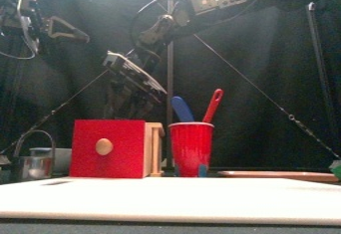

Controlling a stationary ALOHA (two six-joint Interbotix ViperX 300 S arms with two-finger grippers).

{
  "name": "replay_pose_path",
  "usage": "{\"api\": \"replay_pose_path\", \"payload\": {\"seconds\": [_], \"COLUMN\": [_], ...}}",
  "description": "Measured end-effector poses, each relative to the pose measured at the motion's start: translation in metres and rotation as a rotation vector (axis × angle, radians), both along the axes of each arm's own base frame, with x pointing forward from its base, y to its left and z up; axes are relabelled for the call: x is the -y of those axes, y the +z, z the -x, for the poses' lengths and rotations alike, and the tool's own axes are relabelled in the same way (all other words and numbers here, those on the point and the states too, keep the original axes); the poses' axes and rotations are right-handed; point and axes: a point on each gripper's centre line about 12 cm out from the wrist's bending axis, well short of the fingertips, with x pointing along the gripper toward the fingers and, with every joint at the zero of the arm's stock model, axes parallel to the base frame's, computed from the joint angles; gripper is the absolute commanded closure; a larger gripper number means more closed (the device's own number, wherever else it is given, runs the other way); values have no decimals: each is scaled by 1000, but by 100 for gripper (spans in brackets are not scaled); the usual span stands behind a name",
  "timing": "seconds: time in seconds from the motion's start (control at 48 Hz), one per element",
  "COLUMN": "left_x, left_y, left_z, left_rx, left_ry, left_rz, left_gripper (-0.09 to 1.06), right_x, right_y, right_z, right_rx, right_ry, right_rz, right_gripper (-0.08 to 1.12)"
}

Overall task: Place sushi on board then cut the sushi with the knife then place the pieces on the plate
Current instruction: Place the sushi on the board

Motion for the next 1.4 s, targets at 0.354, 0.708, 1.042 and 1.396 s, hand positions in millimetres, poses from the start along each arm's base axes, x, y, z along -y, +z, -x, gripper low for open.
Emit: {"api": "replay_pose_path", "payload": {"seconds": [0.354, 0.708, 1.042, 1.396], "left_x": [0, 0, -6, -11], "left_y": [0, 3, -7, -5], "left_z": [0, 0, -8, -23], "left_rx": [2, 18, -29, -36], "left_ry": [-1, -2, 16, 13], "left_rz": [-7, -23, -3, 13], "left_gripper": [90, 90, 90, 90], "right_x": [-20, -54, -86, -122], "right_y": [73, 122, 68, 18], "right_z": [14, 79, 127, 135], "right_rx": [79, 22, -163, -284], "right_ry": [53, 119, 251, 429], "right_rz": [98, 197, 334, 580], "right_gripper": [41, 41, 41, 41]}}
